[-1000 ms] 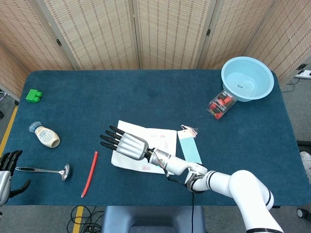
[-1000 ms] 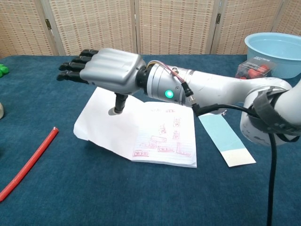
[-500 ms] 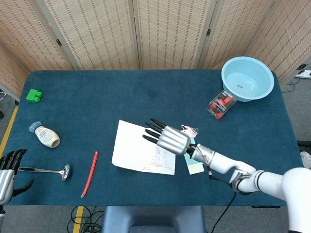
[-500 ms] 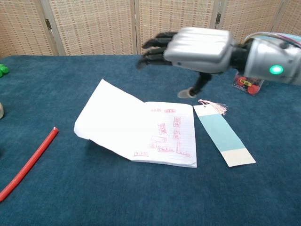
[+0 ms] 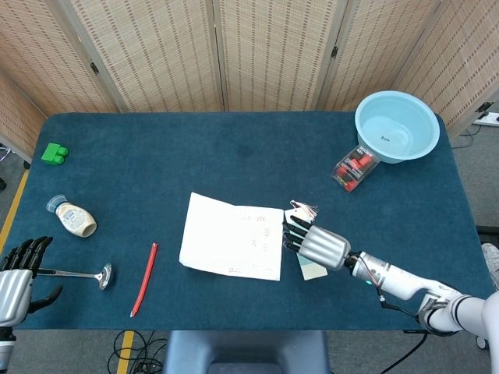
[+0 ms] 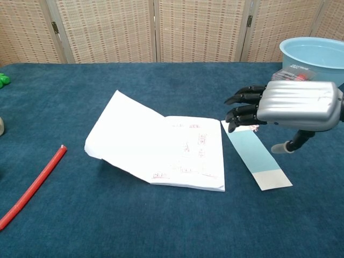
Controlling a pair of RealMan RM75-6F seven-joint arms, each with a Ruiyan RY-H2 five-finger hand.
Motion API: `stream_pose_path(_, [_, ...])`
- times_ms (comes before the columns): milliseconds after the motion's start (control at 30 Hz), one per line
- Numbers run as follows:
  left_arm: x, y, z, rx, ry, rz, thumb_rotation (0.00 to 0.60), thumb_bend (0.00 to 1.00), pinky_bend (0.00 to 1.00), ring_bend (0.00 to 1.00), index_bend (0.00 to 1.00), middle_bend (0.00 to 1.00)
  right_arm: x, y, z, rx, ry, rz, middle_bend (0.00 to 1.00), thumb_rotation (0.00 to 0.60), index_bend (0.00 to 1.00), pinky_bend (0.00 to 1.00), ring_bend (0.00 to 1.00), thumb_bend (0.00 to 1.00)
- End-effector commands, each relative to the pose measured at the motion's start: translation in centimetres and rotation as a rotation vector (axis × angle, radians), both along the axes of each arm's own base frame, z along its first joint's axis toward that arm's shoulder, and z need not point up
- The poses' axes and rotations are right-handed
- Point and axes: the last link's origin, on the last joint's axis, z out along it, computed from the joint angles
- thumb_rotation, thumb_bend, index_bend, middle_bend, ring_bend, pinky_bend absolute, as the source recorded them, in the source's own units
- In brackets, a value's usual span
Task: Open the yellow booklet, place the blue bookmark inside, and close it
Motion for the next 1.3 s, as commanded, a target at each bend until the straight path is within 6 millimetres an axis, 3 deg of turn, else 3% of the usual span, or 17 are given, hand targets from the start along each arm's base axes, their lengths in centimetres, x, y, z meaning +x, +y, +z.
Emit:
stream_pose_path(33, [0.0, -0.1, -0.1, -0.007, -0.001, 0.003, 0.6, 0.26, 0.16, 0.11, 0.09, 0.12, -0.9, 0.3, -0.2, 0.006, -0.001, -0.027, 0.2, 0.6, 0.26, 0.13, 0.07, 0.11])
stream_pose_path(167, [0.1, 0.0, -0.2, -0.009, -0.004, 0.0, 0.6, 0.26, 0.16, 0.11, 0.09, 0.12, -1.5, 0.4, -0.9, 0.01, 0.012, -0.042, 0.2, 0.6, 0.26, 0.13, 0.07, 0.18])
stream_pose_path(300, [0.1, 0.0, -0.1, -0.006, -0.003, -0.001, 0.6, 0.26, 0.16, 0.11, 0.09, 0.12, -1.7, 0.1, -1.6, 0.008, 0.01, -0.08, 0.19, 0.6, 0.26, 0.12, 0.07, 0.41])
stream_pose_path(400, [-0.1, -0.1, -0.1, -0.005, -0.004, 0.004, 0.6, 0.26, 0.16, 0.11, 0.09, 0.12, -1.6, -0.3, -2.2, 0.005, 0.01, -0.105, 0.18, 0.6, 0.26, 0.1, 0.05, 0.53])
stream_pose_path(633, [-0.4, -0.3, -0.1, -0.004, -0.009, 0.012, 0.6, 0.26, 0.16, 0.11, 0.09, 0.12, -1.1, -1.3, -3.3, -0.001, 0.006, -0.167, 0.15, 0.6, 0.26, 0.06, 0.02, 0.67])
stream_pose_path(900, [-0.7, -0.3, -0.2, -0.006, -0.009, 0.018, 0.6, 0.26, 0.16, 0.11, 0.09, 0.12, -1.1, -2.0, -4.1, -0.017, 0.005, -0.216, 0.13, 0.6, 0.27, 0.02, 0.0, 0.73])
stream_pose_path(1300, [-1.1, -0.4, -0.3, -0.007, -0.009, 0.025, 0.6, 0.26, 0.16, 0.11, 0.09, 0.12, -1.1, -2.5, -5.4, -0.025, 0.012, -0.247, 0.12, 0.6, 0.28, 0.01, 0.0, 0.73])
